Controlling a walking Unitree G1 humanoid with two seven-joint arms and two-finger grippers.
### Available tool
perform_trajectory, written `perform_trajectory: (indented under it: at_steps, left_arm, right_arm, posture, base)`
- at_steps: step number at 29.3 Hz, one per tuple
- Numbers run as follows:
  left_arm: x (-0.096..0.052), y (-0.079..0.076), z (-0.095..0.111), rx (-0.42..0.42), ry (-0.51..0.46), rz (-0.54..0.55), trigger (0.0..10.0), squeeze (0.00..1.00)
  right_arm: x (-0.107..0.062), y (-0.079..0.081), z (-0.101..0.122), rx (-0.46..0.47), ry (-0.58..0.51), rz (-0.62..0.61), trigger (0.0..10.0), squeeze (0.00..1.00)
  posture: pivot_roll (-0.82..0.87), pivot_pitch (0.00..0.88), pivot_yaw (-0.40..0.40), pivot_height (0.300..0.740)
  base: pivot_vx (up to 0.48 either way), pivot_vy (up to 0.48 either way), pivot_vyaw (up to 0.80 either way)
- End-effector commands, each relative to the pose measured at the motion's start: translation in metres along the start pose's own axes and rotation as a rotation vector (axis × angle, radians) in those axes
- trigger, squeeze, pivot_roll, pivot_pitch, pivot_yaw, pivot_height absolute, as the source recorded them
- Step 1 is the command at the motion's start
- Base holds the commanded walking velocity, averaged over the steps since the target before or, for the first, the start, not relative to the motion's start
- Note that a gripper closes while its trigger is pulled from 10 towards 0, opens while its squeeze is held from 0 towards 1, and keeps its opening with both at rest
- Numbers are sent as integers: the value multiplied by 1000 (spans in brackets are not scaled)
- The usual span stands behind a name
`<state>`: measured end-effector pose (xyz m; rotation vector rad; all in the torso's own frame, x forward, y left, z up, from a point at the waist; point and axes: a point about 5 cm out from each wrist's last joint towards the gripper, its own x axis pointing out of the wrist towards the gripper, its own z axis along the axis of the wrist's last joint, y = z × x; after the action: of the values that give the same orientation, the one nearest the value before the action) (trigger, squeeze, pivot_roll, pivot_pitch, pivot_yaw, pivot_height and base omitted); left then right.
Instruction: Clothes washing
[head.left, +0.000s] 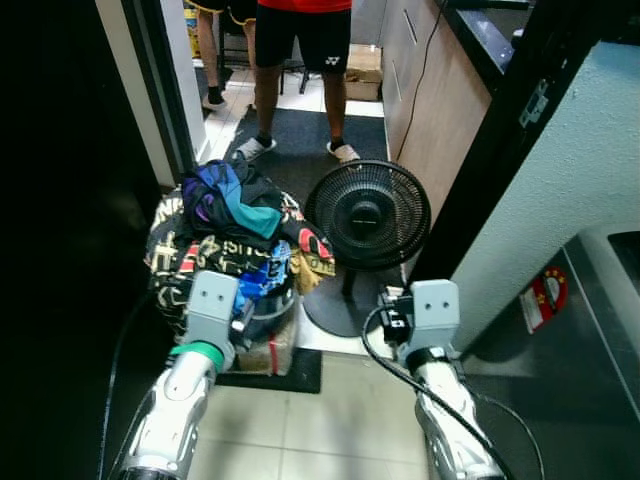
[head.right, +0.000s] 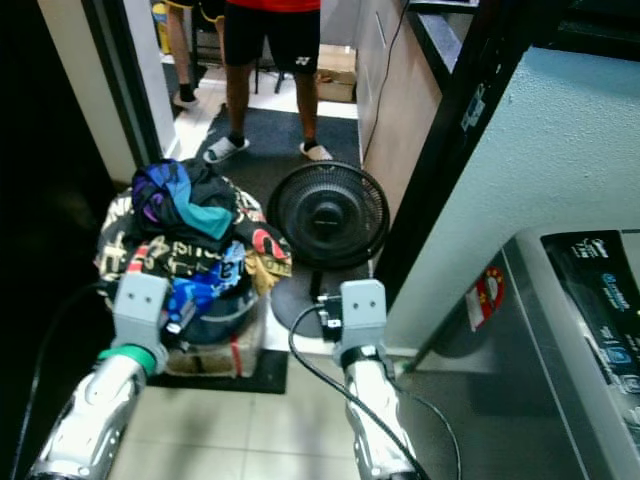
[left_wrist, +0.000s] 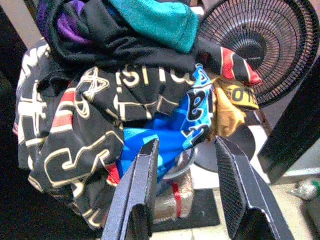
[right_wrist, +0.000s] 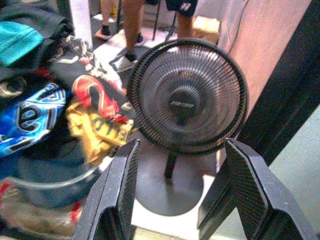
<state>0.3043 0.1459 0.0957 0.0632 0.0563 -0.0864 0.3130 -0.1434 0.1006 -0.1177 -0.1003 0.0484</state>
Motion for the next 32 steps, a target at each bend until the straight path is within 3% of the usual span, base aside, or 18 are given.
perform_trajectory:
  at_steps: [1,2,5,6,8,9,11,12,16,17,18,19,20,24,26,29,31,32]
  left_arm:
    - [-2,1,-5,2,24,9,10000,0]
    - [-3,-8,-9,5,34,-23,10000,0]
    - [-3,-8,-9,5,34,-23,10000,0]
    - [-4,-15,-11,12,41,-49,10000,0]
    - [-4,-15,-11,12,41,-49,10000,0]
    - [3,-6,-4,40,25,-59,10000,0]
    - [3,-6,-4,40,25,-59,10000,0]
    - [9,12,2,54,7,-2,10000,0]
    - [9,12,2,54,7,-2,10000,0]
    - [14,19,11,25,-16,45,10000,0]
    - [14,19,11,25,-16,45,10000,0]
    - [17,14,11,51,-10,20,10000,0]
    - [17,7,8,70,-1,-8,10000,0]
    - [8,1,-1,118,18,-102,10000,0]
    - [2,6,-12,154,52,-116,10000,0]
    - [1,8,-14,169,55,-115,10000,0]
    - [4,11,-11,163,45,-89,10000,0]
    - [4,11,-11,163,45,-89,10000,0]
  right_arm:
    - [-2,-1,-4,15,17,-5,10000,0]
    - [-3,-19,-5,-2,20,-47,10000,0]
    - [-3,-19,-5,-2,20,-47,10000,0]
    - [-4,-31,-5,-12,23,-80,10000,0]
    - [-4,-31,-5,-12,23,-80,10000,0]
    - [-7,-18,-7,34,38,-99,10000,0]
    - [-7,-18,-7,34,38,-99,10000,0]
    - [-7,11,-8,53,46,-8,10000,0]
    - [-7,11,-8,53,46,-8,10000,0]
    - [-4,24,-5,36,38,61,10000,0]
    - [-4,24,-5,36,38,61,10000,0]
    - [6,9,-3,4,34,-9,10000,0]
    - [13,-8,-1,-21,28,-76,10000,0]
    - [17,-23,10,31,-18,-188,10000,0]
    - [10,-7,6,34,-15,-149,10000,0]
    - [6,0,3,33,-4,-125,10000,0]
    - [-5,18,-3,36,17,-38,10000,0]
    - [-5,18,-3,36,17,-38,10000,0]
  posture:
    - [57,19,24,740]
    - [50,24,10,740]
    - [50,24,10,740]
    - [50,24,10,740]
    - [50,24,10,740]
    - [73,0,-21,740]
    - [73,0,-21,740]
    - [78,4,-48,740]
    - [78,4,-48,740]
    - [103,0,-45,740]
    - [103,0,-45,740]
    - [108,0,25,740]
    - [108,0,25,740]
    - [43,0,70,740]
    - [37,0,64,740]
    - [36,0,58,740]
    - [36,0,43,740]
    - [36,0,43,740]
  base:
    - [0,0,0]
    - [0,0,0]
    - [0,0,0]
    - [0,0,0]
    - [0,0,0]
    - [0,0,0]
    - [0,0,0]
    - [0,0,0]
    - [0,0,0]
    - [0,0,0]
    - [0,0,0]
    - [0,0,0]
    - [0,0,0]
    - [0,0,0]
    - [0,0,0]
    - [0,0,0]
    - [0,0,0]
    - [0,0,0]
